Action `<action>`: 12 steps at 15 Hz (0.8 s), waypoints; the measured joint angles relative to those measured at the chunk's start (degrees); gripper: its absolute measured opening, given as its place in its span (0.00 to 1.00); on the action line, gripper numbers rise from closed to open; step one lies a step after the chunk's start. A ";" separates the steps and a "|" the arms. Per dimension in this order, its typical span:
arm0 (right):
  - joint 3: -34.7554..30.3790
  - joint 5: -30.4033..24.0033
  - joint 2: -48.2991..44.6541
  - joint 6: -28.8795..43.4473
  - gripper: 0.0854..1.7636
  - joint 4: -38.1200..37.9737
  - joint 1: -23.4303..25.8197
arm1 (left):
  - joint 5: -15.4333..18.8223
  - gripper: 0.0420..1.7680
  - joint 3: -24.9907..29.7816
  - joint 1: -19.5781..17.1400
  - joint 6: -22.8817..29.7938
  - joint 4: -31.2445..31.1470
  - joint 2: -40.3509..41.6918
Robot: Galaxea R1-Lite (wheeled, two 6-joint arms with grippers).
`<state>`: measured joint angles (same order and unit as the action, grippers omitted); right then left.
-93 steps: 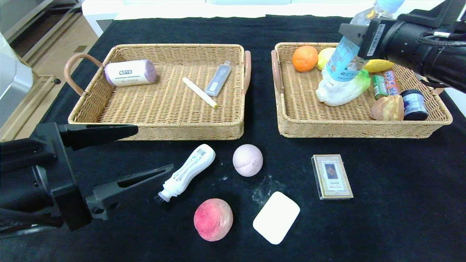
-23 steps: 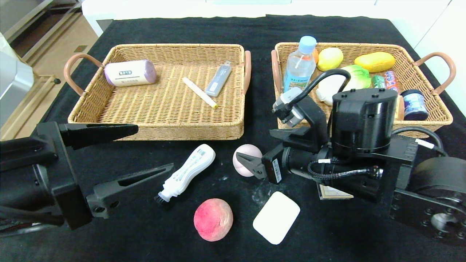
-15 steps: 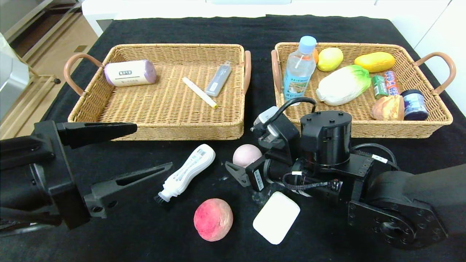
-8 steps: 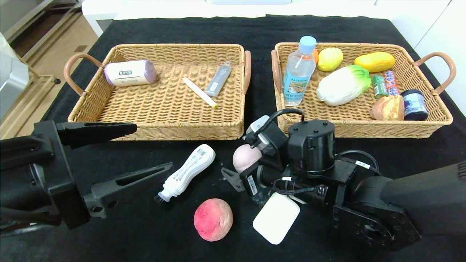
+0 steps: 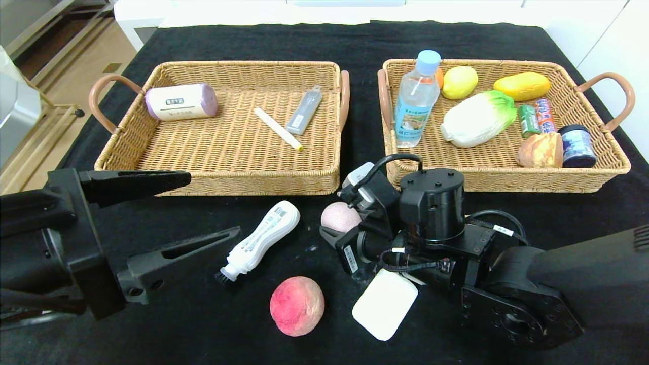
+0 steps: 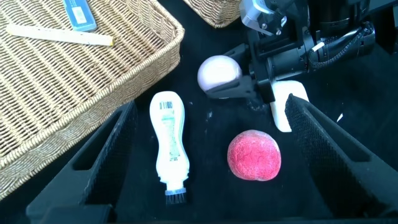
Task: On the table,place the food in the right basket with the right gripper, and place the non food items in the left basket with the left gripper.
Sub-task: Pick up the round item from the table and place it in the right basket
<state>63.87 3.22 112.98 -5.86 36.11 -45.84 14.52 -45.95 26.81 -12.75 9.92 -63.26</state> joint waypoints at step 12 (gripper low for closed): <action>-0.12 -0.41 -0.44 0.50 0.06 0.00 -0.02 | -0.02 0.97 0.00 0.00 0.07 0.00 -0.02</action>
<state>63.74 2.80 112.54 -5.36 36.11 -45.86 14.49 -45.95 26.81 -12.68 9.92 -63.28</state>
